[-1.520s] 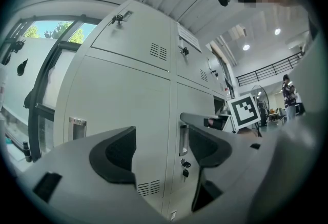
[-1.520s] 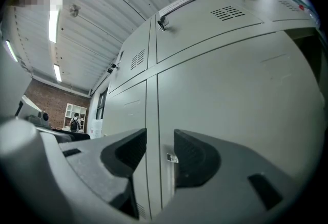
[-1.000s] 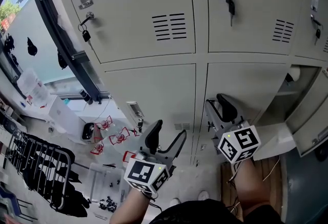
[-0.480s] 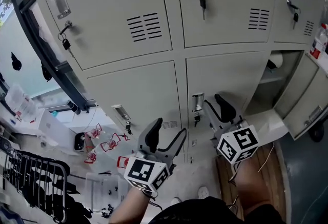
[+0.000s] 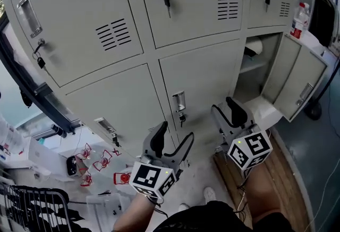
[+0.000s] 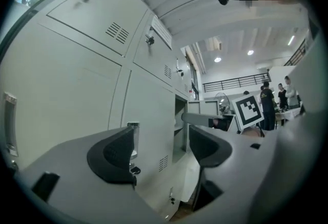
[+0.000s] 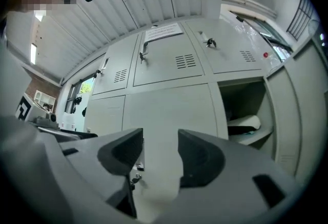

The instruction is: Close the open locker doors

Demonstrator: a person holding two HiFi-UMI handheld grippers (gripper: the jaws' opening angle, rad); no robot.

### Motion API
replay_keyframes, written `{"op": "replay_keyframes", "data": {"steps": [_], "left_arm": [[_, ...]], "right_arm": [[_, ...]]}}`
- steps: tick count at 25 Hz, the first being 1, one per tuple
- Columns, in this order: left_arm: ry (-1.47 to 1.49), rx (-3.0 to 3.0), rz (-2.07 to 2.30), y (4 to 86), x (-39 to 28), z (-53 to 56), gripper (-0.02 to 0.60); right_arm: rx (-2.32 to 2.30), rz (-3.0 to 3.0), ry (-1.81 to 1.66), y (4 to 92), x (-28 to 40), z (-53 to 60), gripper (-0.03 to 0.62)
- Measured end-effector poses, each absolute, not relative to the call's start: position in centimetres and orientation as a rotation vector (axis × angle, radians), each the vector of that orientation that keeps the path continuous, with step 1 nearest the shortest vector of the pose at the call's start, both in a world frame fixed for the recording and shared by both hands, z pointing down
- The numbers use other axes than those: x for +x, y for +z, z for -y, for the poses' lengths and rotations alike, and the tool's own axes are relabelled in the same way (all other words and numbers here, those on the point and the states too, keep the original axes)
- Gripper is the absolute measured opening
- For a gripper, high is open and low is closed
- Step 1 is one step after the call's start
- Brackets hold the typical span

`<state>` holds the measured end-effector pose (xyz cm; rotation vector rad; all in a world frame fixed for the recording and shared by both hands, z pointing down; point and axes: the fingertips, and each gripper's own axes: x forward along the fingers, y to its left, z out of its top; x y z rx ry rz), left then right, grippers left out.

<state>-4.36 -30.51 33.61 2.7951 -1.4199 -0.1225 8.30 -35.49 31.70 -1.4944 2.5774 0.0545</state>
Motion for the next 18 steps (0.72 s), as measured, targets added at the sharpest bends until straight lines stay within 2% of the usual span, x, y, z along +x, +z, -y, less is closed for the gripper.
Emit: {"op": "replay_keyframes", "data": {"steps": [18], "left_arm": [[-0.110, 3.030, 0.666, 34.7, 12.1, 25.0, 0.328]], "right_arm": [[-2.133, -2.109, 0.031, 34.1, 26.7, 22.4, 0.201]]}}
